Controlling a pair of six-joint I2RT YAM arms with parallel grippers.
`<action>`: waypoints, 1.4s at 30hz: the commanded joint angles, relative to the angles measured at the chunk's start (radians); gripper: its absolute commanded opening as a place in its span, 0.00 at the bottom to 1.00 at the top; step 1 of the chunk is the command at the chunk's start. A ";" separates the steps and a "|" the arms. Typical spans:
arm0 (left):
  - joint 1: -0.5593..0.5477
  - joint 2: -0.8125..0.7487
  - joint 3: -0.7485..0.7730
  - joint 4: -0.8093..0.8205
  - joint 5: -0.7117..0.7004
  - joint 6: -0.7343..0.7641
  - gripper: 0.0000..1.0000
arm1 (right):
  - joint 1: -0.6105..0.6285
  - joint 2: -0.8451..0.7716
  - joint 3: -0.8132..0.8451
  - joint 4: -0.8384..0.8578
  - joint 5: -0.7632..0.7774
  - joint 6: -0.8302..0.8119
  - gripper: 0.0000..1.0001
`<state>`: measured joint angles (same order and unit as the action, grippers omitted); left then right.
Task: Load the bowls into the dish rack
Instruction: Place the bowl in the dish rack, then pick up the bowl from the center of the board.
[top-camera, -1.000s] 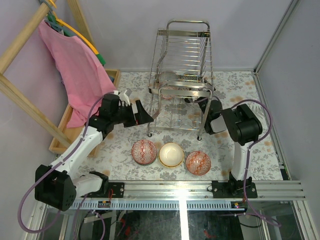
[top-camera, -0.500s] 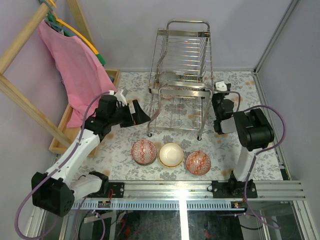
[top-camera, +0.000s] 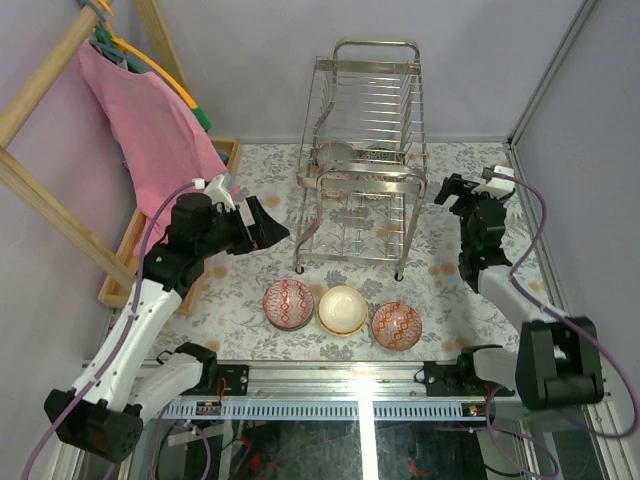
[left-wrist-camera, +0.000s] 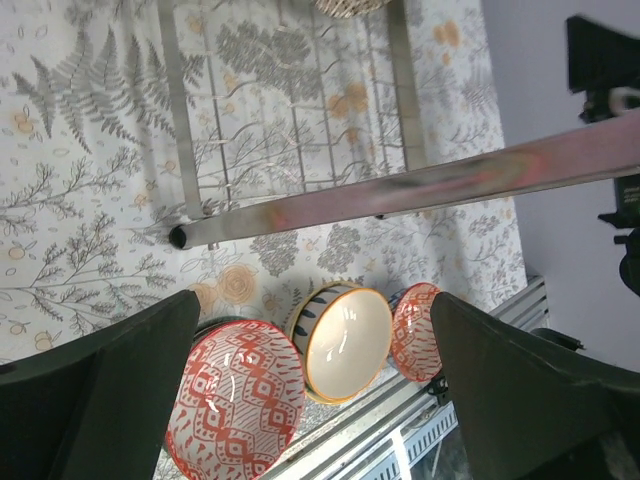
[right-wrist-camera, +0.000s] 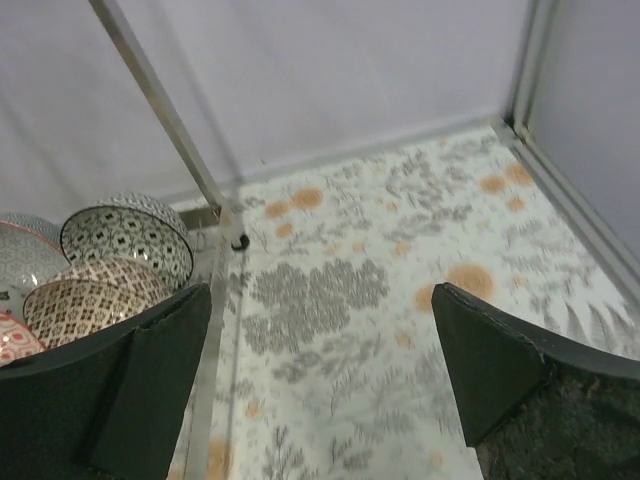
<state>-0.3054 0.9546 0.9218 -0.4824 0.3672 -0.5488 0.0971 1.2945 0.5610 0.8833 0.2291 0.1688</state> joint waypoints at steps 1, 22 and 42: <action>0.011 -0.067 0.073 -0.070 0.039 0.001 1.00 | -0.005 -0.191 0.050 -0.504 0.103 0.146 0.99; 0.013 -0.419 0.102 -0.357 -0.029 -0.113 1.00 | -0.005 -0.579 0.405 -1.603 -0.154 0.403 0.99; 0.011 -0.427 -0.172 -0.267 0.001 -0.258 1.00 | -0.005 -0.797 0.179 -1.490 -0.775 0.555 0.99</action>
<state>-0.3000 0.5026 0.8082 -0.8055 0.3077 -0.7261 0.0952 0.5117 0.7383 -0.6430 -0.4210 0.6449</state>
